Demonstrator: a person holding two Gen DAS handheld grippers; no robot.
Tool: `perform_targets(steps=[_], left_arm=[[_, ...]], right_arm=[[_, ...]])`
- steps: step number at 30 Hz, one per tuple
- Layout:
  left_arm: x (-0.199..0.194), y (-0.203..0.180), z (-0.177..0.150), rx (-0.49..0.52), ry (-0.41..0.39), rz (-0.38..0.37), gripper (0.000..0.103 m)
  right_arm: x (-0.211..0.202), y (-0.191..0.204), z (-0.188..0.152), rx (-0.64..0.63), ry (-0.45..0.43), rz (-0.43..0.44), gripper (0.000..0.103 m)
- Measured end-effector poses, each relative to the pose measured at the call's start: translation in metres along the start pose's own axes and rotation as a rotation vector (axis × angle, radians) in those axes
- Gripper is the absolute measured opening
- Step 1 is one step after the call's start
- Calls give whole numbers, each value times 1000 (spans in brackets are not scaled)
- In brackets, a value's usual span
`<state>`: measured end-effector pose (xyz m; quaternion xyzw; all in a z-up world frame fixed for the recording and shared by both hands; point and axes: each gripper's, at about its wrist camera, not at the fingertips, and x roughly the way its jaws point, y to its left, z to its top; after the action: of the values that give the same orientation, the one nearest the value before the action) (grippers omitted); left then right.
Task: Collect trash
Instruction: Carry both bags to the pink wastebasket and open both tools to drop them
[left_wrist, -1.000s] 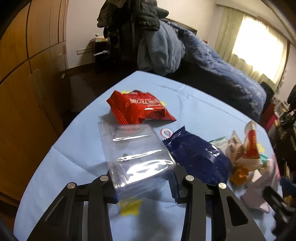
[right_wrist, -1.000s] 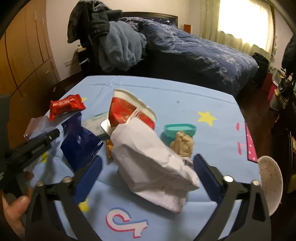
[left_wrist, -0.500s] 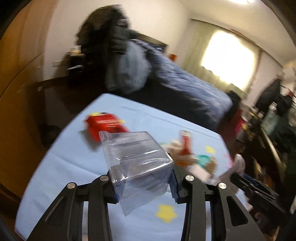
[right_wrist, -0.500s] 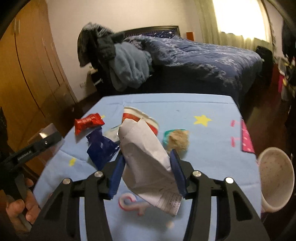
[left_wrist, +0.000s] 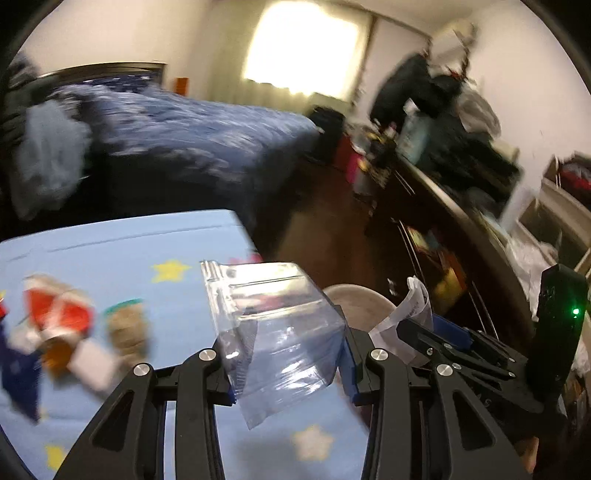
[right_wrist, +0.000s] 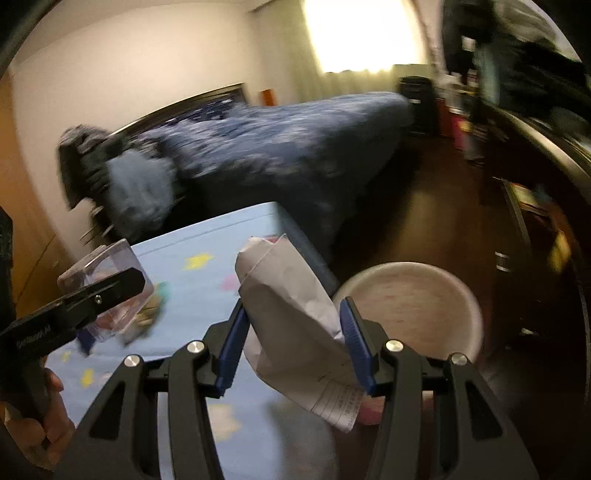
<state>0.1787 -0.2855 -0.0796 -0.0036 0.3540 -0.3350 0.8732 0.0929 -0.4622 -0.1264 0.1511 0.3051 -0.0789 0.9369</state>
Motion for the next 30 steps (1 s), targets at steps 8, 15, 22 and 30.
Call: perform_targets(steps=[8,15,22,30], left_arm=[[78,-72,16,107,69,-33,41],[124,-88,25,124,104,-33,53],[133,-76,34,71,109,-83,66],[73,-32,35,-34,25,-45,88]], right_arm=[[29,-91,1,167,6,-53,52],[60,-128,-2,256,15,-56,52],[83,-140,-3,277,35,-48,61],[61,-116,-6,245,-7,-86,73]])
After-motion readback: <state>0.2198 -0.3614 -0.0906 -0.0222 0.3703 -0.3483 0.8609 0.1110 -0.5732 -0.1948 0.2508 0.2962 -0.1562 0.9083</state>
